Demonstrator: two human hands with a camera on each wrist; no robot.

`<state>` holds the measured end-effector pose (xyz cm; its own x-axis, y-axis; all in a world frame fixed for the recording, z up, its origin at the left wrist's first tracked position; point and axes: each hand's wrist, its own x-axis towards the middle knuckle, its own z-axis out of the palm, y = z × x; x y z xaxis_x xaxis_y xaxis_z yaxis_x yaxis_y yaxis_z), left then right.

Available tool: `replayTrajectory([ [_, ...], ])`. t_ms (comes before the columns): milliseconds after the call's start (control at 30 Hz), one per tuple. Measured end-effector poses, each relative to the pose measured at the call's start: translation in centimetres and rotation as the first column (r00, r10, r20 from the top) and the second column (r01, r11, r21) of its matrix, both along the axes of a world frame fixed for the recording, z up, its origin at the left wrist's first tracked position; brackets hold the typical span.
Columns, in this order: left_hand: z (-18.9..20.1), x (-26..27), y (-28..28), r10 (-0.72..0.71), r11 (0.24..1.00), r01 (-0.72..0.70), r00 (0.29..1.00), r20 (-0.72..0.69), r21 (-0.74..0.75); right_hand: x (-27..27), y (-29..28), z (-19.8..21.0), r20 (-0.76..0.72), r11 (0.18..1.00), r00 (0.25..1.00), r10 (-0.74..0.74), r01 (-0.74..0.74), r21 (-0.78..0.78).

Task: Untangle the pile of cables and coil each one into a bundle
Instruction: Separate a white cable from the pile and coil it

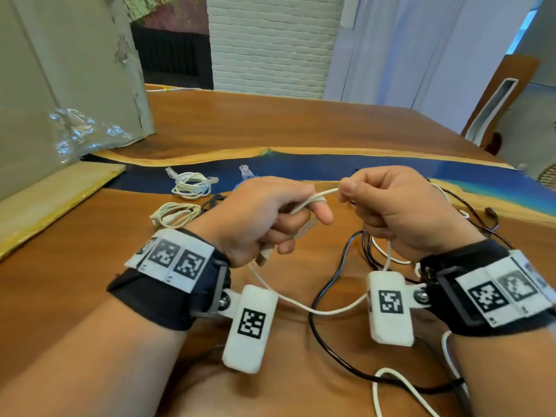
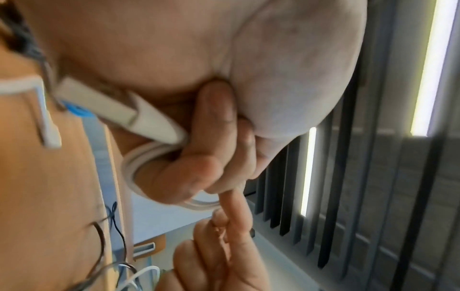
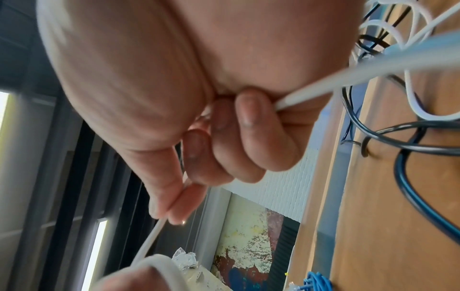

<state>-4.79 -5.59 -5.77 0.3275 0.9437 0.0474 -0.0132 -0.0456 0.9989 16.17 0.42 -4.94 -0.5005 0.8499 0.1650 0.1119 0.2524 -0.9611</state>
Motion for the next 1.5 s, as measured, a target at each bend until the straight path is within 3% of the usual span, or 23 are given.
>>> replayTrajectory([
  [133,0.6,-0.5,-0.1,-0.04,0.996,0.067,0.934,0.354,-0.063,0.3,0.5,-0.2,-0.009,0.995,0.995,-0.097,0.097,-0.001],
  [233,1.1,-1.0,0.1,-0.029,0.994,0.093,0.759,0.651,-0.064,0.1,0.3,-0.2,0.131,0.984,0.978,-0.16,0.148,0.099],
  [300,1.2,-1.3,0.5,0.039,0.997,0.025,0.651,0.758,-0.073,-0.5,-0.4,-0.2,0.314,0.976,0.941,-0.128,0.064,0.206],
  [367,1.1,-1.3,0.8,0.114,0.993,-0.079,0.604,0.789,-0.084,-1.4,-1.2,-0.2,0.438,0.975,0.898,-0.022,-0.078,0.208],
  [433,0.9,-1.0,1.0,0.188,0.98,-0.175,0.621,0.761,-0.1,-2.3,-1.9,-0.2,0.509,0.971,0.858,0.062,-0.17,0.17],
  [533,0.6,-0.1,1.0,0.297,0.949,-0.294,0.713,0.635,-0.114,-2.9,-2.3,-0.4,0.57,0.957,0.813,0.117,-0.245,0.153],
  [700,0.2,0.6,1.0,0.352,0.932,-0.354,0.844,0.405,-0.074,-2.8,-2.8,-0.4,0.52,0.95,0.835,0.179,-0.285,0.13],
  [867,0.2,0.3,0.7,0.39,0.917,-0.397,0.876,0.286,-0.034,-2.2,-2.6,0.0,0.303,0.956,0.923,0.237,-0.278,0.097],
  [967,-0.3,0.3,0.7,0.426,0.895,-0.433,0.901,0.079,0.106,-2.0,-2.4,0.0,0.118,0.963,0.956,0.268,-0.27,0.0],
  [1033,-0.5,0.5,0.7,0.366,0.92,-0.353,0.929,-0.051,0.168,-1.7,-2.4,0.4,-0.077,0.965,0.969,0.236,-0.243,-0.098],
  [1100,-0.2,0.6,0.3,0.27,0.957,-0.258,0.959,-0.088,0.134,-1.2,-2.0,0.9,-0.209,0.974,0.967,0.148,-0.179,-0.138],
  [1200,0.3,0.5,-0.3,0.136,0.989,-0.135,0.99,-0.026,0.056,-0.6,-1.1,0.8,-0.237,0.99,0.971,0.039,-0.07,-0.123],
  [1333,0.8,0.5,-0.6,0.054,0.998,-0.044,0.979,0.198,-0.051,-0.8,-0.5,0.1,-0.172,0.994,0.984,-0.055,0.037,-0.103],
  [1500,1.2,0.5,-0.3,0.105,0.992,-0.045,0.809,0.578,-0.117,-1.8,-1.1,-0.3,0.084,0.996,0.993,-0.086,0.083,0.029],
])
